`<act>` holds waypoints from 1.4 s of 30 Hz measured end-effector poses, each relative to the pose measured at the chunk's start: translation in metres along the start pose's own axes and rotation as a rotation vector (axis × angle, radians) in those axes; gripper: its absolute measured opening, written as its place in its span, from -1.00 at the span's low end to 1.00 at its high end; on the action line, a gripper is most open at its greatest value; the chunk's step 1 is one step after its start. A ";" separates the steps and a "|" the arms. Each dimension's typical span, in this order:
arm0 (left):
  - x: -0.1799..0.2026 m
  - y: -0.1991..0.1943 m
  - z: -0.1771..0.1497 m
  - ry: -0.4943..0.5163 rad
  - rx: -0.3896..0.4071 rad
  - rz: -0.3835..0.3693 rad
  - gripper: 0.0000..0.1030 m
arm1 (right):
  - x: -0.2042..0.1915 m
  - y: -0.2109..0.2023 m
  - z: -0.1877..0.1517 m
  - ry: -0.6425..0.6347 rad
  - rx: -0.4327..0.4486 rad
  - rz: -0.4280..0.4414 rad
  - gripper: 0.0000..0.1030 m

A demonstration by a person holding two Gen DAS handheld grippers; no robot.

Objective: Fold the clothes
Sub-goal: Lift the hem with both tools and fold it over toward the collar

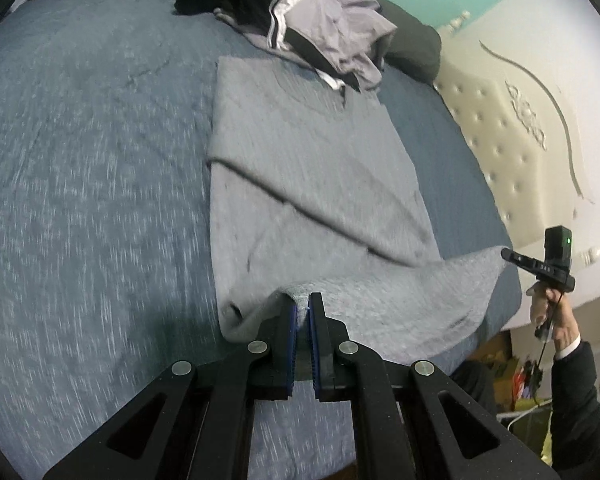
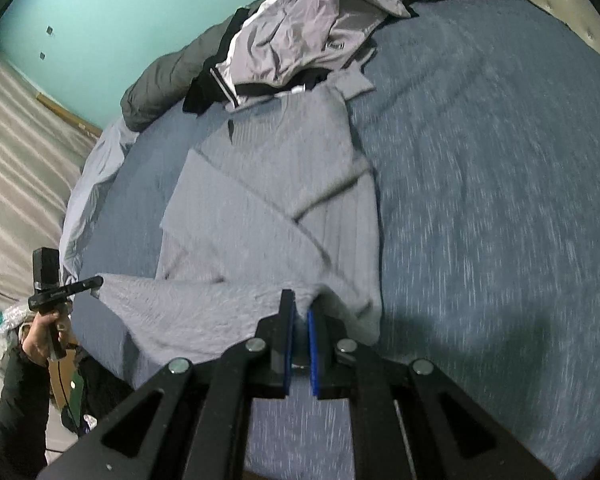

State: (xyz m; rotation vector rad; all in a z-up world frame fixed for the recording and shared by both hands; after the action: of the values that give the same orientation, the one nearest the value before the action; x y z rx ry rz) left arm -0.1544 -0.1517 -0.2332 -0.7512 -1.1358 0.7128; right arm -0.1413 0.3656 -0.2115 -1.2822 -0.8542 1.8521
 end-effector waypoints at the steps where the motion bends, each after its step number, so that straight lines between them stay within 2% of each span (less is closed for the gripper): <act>1: -0.003 0.000 0.007 -0.005 0.005 -0.003 -0.89 | 0.001 0.000 0.008 0.001 0.006 -0.001 -0.89; 18: -0.049 0.027 0.150 -0.055 0.067 -0.027 -0.89 | 0.020 0.038 0.161 -0.016 0.048 -0.050 -0.89; 31: -0.077 0.038 0.233 -0.073 0.128 -0.039 -0.89 | 0.022 0.062 0.248 -0.036 0.089 -0.107 -0.89; 42: -0.094 0.058 0.285 -0.079 0.147 -0.014 -0.89 | 0.031 0.099 0.303 -0.036 0.103 -0.163 -0.89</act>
State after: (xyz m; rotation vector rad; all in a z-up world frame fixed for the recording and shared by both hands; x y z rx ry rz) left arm -0.4591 -0.1513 -0.2605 -0.5944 -1.1452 0.8108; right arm -0.4558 0.3038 -0.2213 -1.0864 -0.8448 1.7706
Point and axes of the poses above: each gripper's, at about its wrist camera, not at the fingertips, and y roughly the way its jaws point, x to its right, z to its top, the point moved 2 cm from there along y, roughly the way its jaws point, and after that the axes turned 8 degrees about -x, right-handed, at the moved point
